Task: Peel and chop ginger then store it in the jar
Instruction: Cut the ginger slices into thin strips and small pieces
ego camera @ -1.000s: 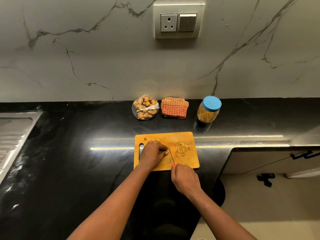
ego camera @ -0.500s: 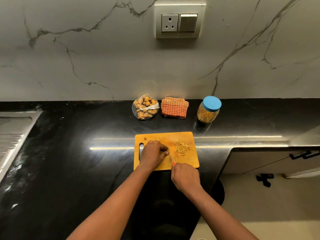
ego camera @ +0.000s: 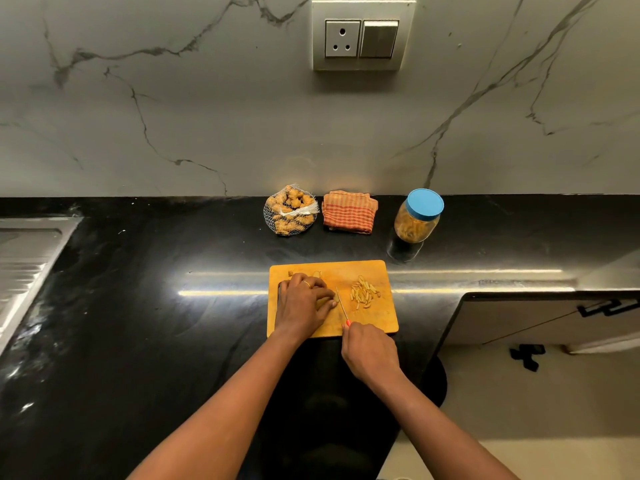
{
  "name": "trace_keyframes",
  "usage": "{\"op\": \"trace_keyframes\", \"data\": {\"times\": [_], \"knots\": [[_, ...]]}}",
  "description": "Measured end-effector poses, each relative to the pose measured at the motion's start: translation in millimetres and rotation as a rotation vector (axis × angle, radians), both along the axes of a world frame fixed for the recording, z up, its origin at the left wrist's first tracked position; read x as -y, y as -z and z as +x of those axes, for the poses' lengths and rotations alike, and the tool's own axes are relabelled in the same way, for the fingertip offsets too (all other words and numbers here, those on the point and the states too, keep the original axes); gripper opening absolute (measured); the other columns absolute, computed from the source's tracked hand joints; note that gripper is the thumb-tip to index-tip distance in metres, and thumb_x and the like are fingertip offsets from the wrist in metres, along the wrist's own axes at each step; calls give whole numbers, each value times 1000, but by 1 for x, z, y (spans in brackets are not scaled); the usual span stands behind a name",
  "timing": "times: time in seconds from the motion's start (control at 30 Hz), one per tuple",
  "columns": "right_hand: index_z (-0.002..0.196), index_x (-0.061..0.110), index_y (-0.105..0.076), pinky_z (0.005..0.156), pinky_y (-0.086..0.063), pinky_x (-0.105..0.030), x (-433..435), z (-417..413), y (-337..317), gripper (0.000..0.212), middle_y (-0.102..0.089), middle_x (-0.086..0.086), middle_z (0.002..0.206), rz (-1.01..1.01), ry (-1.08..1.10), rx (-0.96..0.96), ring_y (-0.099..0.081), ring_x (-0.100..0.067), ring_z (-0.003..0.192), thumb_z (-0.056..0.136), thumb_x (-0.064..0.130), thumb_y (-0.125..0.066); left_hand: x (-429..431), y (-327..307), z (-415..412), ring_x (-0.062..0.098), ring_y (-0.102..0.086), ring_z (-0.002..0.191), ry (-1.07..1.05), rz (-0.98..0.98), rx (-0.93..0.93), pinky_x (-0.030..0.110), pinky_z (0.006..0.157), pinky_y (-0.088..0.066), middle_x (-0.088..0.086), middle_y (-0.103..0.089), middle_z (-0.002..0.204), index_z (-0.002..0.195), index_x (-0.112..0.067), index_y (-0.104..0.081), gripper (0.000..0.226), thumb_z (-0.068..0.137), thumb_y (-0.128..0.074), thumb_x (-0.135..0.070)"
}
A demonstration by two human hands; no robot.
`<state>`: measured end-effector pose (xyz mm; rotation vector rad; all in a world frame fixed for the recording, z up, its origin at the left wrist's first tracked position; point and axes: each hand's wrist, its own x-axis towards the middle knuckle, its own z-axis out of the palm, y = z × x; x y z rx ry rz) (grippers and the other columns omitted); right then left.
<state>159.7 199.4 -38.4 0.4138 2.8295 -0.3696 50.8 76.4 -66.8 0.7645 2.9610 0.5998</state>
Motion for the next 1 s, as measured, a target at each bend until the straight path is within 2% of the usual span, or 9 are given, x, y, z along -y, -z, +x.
{"op": "trace_keyframes", "data": {"times": [0.13, 0.27, 0.37, 0.43, 0.53, 0.73, 1.0], "knots": [[104, 14, -65, 62, -44, -33, 0, 2, 0, 46, -70, -7, 97, 8, -1, -18, -68, -25, 86, 107, 39, -26, 2, 13, 5, 19, -51, 112, -8, 80, -36, 45, 88, -41, -15, -68, 110, 99, -33, -76, 23, 83, -68, -48], [102, 14, -65, 62, -44, -33, 0, 5, 2, 46, -70, -7, 96, 23, 2, -18, -68, -25, 86, 107, 39, -26, 0, 22, 11, 19, -54, 109, -7, 128, -99, 42, 84, -41, -15, -68, 109, 101, -33, -75, 23, 85, -67, -47], [101, 14, -65, 64, -49, -34, 0, 6, 4, 46, -70, -7, 94, 34, 4, -15, -68, -25, 84, 107, 40, -26, 0, 26, 13, 21, -54, 113, 8, 147, -142, 45, 92, -39, -14, -68, 113, 104, -34, -73, 25, 87, -61, -48], [100, 14, -65, 65, -50, -35, 0, 5, 4, 45, -69, -7, 94, 26, 5, -17, -68, -26, 85, 107, 39, -27, 0, 30, 13, 22, -53, 118, 7, 173, -138, 49, 99, -36, -13, -69, 114, 101, -33, -74, 20, 87, -65, -44], [100, 13, -65, 68, -51, -37, 0, 2, 6, 42, -69, -8, 96, 3, 6, -5, -67, -28, 87, 106, 35, -29, 0, 32, 12, 23, -53, 119, 13, 226, -113, 52, 99, -38, -11, -70, 112, 97, -31, -76, 17, 85, -69, -41], [101, 14, -65, 66, -49, -35, 2, 1, 7, 41, -69, -7, 95, 16, 7, -2, -68, -26, 86, 106, 35, -29, 0, 31, 12, 22, -53, 116, 6, 252, -118, 50, 96, -40, -12, -70, 110, 97, -30, -76, 23, 86, -62, -45], [99, 16, -63, 61, -43, -33, 3, 21, 10, 45, -69, -5, 94, 61, 4, -5, -69, -25, 83, 107, 40, -26, 1, 29, 12, 19, -53, 118, -7, 216, -107, 47, 99, -38, -14, -69, 111, 96, -31, -76, 18, 85, -69, -43]]}}
